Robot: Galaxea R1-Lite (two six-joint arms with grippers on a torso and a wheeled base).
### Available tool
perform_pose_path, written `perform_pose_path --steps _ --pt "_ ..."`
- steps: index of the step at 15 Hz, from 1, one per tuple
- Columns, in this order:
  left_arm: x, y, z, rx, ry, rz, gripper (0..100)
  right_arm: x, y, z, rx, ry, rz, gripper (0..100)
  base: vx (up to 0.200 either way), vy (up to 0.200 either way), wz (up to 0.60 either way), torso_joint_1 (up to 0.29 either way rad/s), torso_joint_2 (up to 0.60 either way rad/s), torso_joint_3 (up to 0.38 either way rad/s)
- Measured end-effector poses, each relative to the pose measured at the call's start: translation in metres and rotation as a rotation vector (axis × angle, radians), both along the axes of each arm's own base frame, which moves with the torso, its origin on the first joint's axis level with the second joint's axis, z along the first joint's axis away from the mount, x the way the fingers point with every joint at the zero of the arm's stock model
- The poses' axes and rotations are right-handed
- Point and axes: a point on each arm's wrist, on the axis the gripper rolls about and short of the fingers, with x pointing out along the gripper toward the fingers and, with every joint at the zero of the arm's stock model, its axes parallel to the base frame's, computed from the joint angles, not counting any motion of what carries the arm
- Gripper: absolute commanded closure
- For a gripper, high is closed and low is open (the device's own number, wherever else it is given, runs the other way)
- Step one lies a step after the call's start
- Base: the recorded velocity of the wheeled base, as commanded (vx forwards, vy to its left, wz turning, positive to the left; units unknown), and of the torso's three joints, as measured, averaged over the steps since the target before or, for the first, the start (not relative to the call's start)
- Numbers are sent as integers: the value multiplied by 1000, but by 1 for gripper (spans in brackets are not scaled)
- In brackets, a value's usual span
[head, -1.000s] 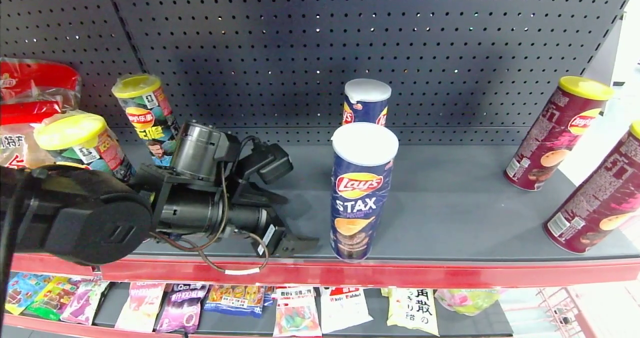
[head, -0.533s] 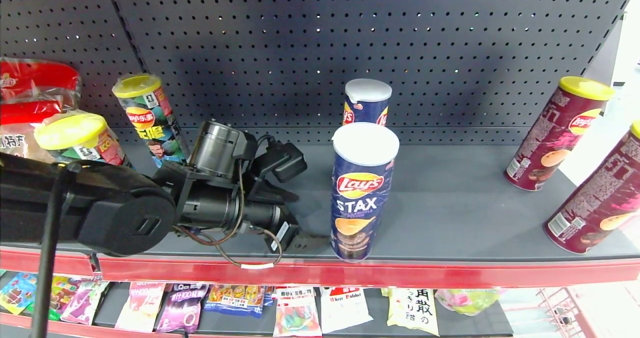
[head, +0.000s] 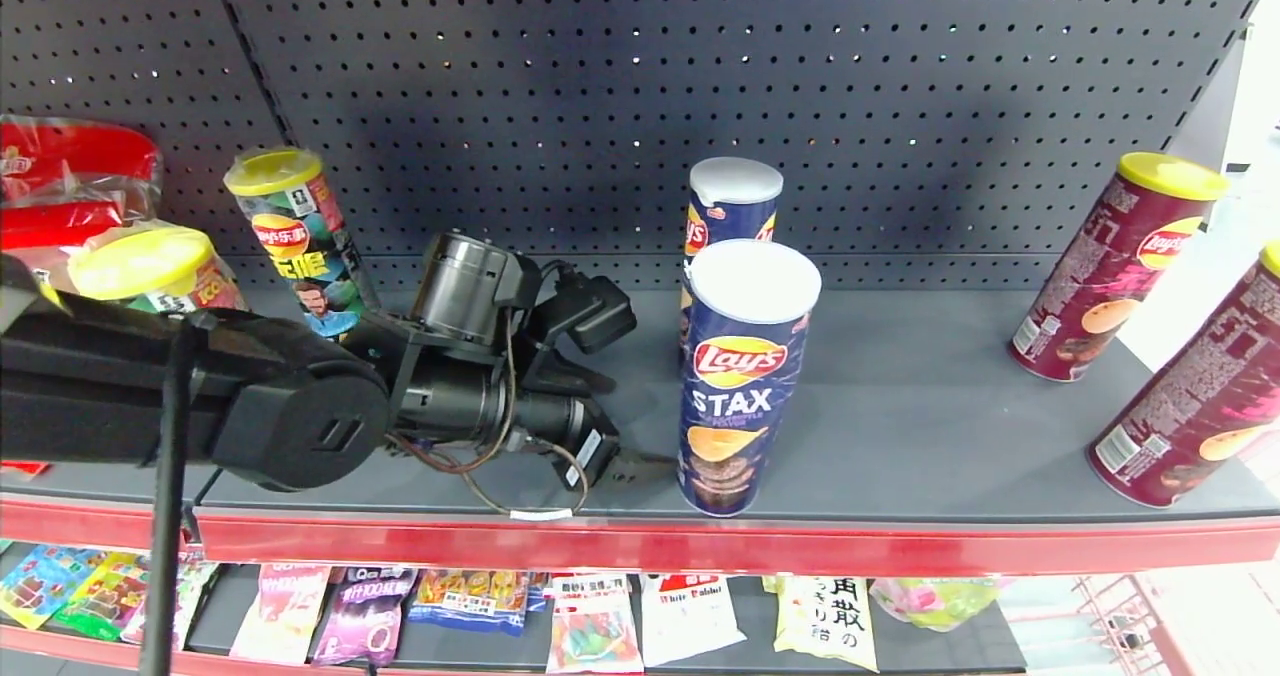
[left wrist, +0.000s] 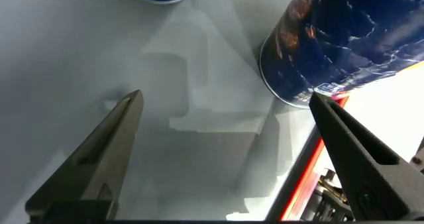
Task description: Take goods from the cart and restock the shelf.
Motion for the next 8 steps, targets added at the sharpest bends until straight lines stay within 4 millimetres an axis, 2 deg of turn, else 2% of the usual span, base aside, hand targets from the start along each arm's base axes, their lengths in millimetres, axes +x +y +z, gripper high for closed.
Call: perform_pose_path --steps 4,8 --pt "1 -1 -1 3 3 -1 0 0 0 0 0 0 0 0 0 0 0 0 0 0" --pt "-2 9 4 0 -1 32 0 0 0 0 0 0 0 0 0 0 0 0 0 0"
